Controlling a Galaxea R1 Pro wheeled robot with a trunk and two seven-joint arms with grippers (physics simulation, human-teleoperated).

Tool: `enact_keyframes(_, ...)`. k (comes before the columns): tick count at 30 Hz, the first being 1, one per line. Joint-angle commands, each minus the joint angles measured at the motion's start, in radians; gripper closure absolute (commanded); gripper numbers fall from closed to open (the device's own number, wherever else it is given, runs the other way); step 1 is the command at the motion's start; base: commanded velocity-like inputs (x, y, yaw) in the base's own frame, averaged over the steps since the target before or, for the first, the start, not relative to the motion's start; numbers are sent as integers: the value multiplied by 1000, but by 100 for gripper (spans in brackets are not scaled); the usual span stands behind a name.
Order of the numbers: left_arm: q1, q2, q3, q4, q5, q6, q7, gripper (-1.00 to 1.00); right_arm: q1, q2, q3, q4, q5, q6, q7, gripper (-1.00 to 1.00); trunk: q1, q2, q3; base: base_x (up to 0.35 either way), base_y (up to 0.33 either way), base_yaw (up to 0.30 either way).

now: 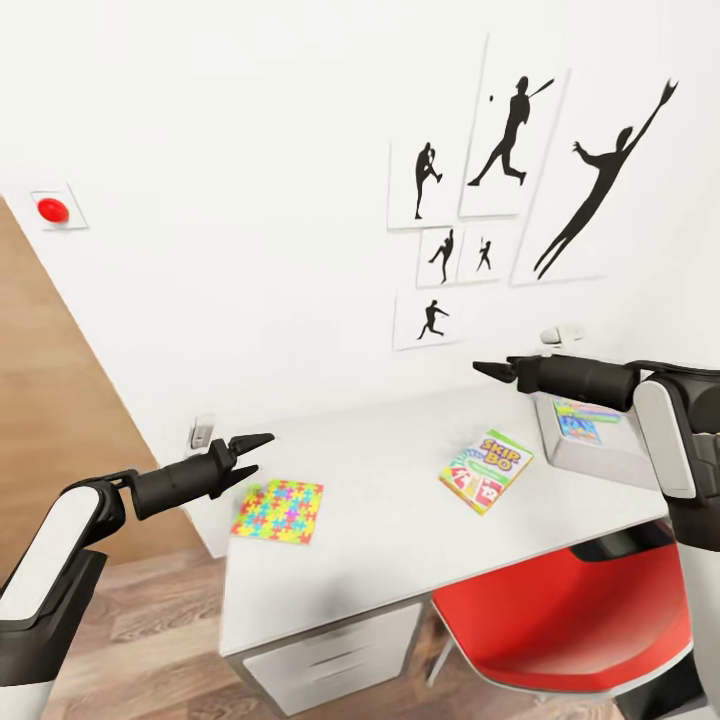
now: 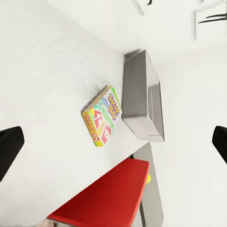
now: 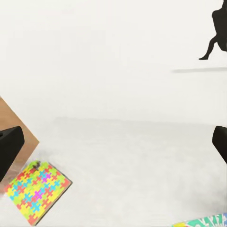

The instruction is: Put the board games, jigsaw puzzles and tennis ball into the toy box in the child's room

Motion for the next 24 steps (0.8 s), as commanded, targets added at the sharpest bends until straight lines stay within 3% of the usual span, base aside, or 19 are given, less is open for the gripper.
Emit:
enact_keyframes(1, -1, 0, 1, 0, 10, 3, 10, -100, -1, 0, 0, 0, 7, 5, 8, -100, 0, -2, 0, 0, 311, 0)
enact_keyframes(11, 5, 1, -1, 3, -4, 2, 10, -100, 5, 0, 4, 7, 7, 5, 8, -100, 0, -2, 16, 0, 313, 0)
enact_keyframes(18, 37, 0, 2, 10, -87, 3, 5, -100, 42, 5, 13, 46, 8, 5, 6, -100, 0, -2, 26, 0, 238, 0)
enact_keyframes(24, 60, 1, 6, 29, -131, 1, -24, -100, 57, 21, 40, 101, 12, 2, 6, -100, 0, -2, 36, 0, 100, 0)
